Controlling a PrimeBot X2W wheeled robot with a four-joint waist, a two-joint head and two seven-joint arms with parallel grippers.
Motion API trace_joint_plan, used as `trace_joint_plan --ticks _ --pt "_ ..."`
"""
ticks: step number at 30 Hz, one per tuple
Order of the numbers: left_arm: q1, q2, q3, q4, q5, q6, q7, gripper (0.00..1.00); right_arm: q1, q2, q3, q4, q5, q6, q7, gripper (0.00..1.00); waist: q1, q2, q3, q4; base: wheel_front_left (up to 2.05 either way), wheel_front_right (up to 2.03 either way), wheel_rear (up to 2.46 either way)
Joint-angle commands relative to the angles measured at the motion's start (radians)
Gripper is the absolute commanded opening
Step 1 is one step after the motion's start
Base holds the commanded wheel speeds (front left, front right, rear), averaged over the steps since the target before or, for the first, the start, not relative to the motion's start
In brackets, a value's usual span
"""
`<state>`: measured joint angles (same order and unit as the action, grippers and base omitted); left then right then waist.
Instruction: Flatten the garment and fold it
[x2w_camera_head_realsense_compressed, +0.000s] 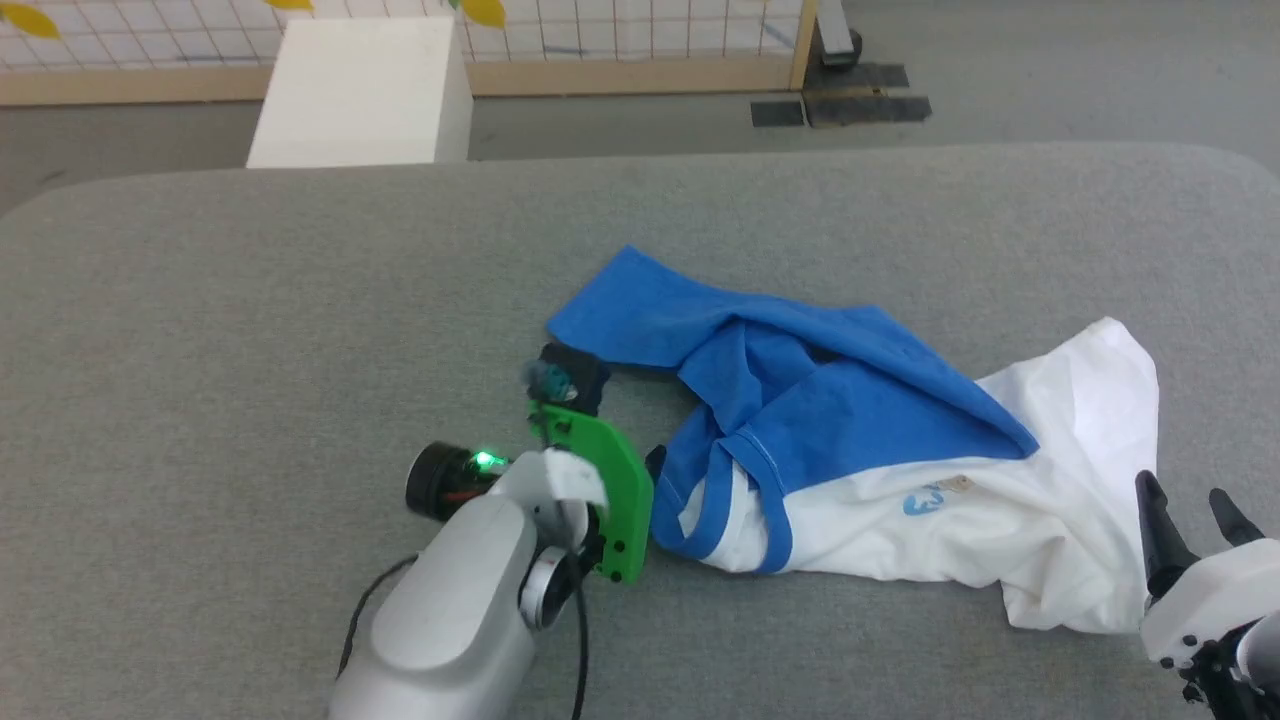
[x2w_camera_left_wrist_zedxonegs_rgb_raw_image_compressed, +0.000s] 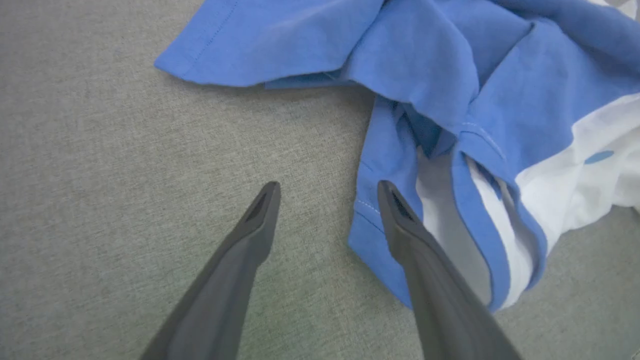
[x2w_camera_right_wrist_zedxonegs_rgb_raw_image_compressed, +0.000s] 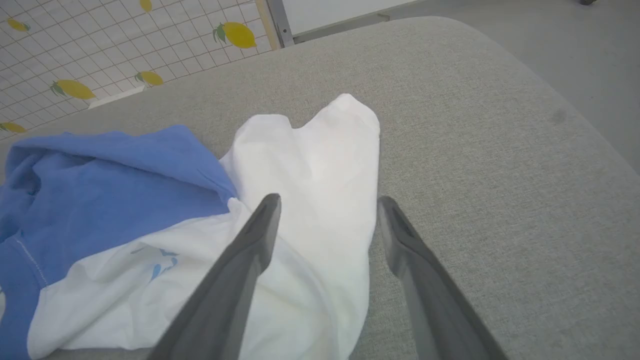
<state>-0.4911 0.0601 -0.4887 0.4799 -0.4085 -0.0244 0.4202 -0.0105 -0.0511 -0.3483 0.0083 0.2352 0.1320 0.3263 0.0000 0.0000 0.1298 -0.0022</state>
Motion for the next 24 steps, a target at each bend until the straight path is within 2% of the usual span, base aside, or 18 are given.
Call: trace_joint_plan --ticks 1,5,8,9,10,11,13,16,21,24 --pt "-0.037 -0.004 -0.022 0.03 0.009 -0.003 0.015 1.0 -0.018 0.001 0.003 0.002 0.004 -0.001 0.002 1.0 0.0 0.0 0.036 -0.028 0.0 0.0 0.0" --pt "-0.075 -0.008 -0.086 0.117 0.013 -0.02 0.056 1.0 -0.025 0.001 0.005 0.012 0.0 -0.001 -0.001 1.0 0.0 0.0 0.059 -0.051 0.0 0.0 0.0" --pt "-0.073 -0.009 -0.123 0.154 -0.031 -0.042 0.083 0.98 -0.029 0.001 -0.001 0.02 -0.002 -0.001 -0.008 1.0 0.0 0.0 0.064 -0.058 0.0 0.0 0.0" --pt "-0.069 -0.009 -0.139 0.158 -0.054 -0.049 0.088 0.4 -0.03 0.001 -0.003 0.024 -0.003 -0.001 -0.01 1.0 0.0 0.0 0.064 -0.059 0.0 0.0 0.0" --pt "-0.066 -0.009 -0.146 0.157 -0.077 -0.051 0.083 0.11 -0.029 0.001 -0.006 0.027 -0.004 -0.001 -0.012 1.0 0.0 0.0 0.064 -0.058 0.0 0.0 0.0" --pt "-0.065 -0.009 -0.158 0.154 -0.102 -0.054 0.072 0.0 -0.028 0.001 -0.009 0.03 -0.005 -0.001 -0.014 1.0 0.0 0.0 0.062 -0.055 0.0 0.0 0.0" --pt "-0.065 -0.01 -0.168 0.147 -0.143 -0.052 0.04 0.0 -0.024 0.001 -0.014 0.04 -0.008 -0.001 -0.019 1.0 0.0 0.0 0.052 -0.045 0.0 0.0 0.0" --pt "-0.084 -0.01 -0.142 0.139 -0.184 -0.014 -0.041 0.0 -0.018 0.001 -0.011 0.051 -0.013 -0.001 -0.023 1.0 0.0 0.0 0.03 -0.022 0.0 0.0 0.0" --pt "-0.118 -0.007 -0.004 0.086 -0.254 0.065 -0.237 0.0 0.0 0.001 -0.005 0.063 -0.019 -0.001 -0.027 1.0 0.0 0.0 -0.021 0.029 0.0 0.0 0.0" --pt "-0.107 0.019 0.078 0.035 -0.286 0.102 -0.312 0.0 0.011 0.001 0.001 0.068 -0.02 -0.001 -0.029 1.0 0.0 0.0 -0.048 0.061 0.0 0.0 0.0"
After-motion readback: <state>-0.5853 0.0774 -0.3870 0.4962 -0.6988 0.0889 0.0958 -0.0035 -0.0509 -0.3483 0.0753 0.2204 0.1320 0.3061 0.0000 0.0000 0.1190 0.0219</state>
